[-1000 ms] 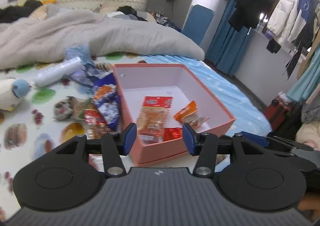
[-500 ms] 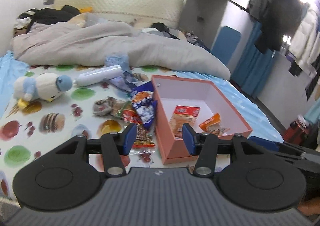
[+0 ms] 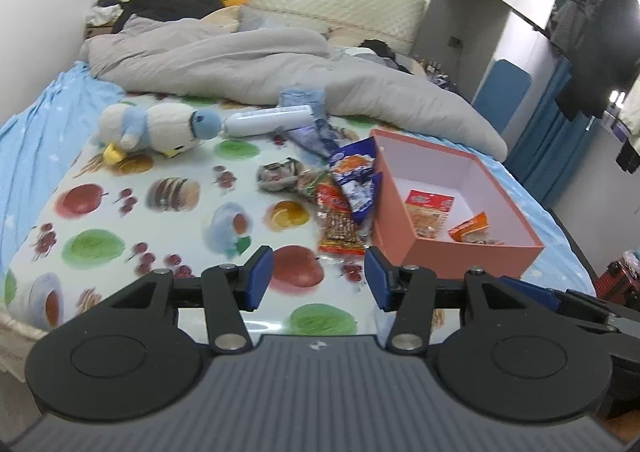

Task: Organize snacks
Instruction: 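Raise both tools away from the box back toward the snack pile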

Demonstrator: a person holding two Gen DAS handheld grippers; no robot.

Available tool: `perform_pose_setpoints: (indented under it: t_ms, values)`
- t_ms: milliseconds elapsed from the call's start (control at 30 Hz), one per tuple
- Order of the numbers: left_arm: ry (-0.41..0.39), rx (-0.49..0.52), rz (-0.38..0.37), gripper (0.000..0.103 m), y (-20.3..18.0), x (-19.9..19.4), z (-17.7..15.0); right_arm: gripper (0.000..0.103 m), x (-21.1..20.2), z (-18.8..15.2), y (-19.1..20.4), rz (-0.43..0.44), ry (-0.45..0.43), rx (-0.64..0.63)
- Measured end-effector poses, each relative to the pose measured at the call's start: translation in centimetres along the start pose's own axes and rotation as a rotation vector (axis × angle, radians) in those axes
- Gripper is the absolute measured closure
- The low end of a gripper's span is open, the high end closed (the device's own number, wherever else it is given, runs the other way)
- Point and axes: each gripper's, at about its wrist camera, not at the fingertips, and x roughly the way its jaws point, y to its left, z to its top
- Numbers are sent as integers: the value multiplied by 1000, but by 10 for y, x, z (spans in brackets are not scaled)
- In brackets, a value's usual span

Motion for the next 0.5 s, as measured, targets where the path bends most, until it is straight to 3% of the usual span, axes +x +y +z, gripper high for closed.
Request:
perform_pose_setpoints:
  t_ms: [500]
  values:
    - [3, -32, 17, 47, 15, 30, -9, 47, 23, -16, 0, -33, 60, -13]
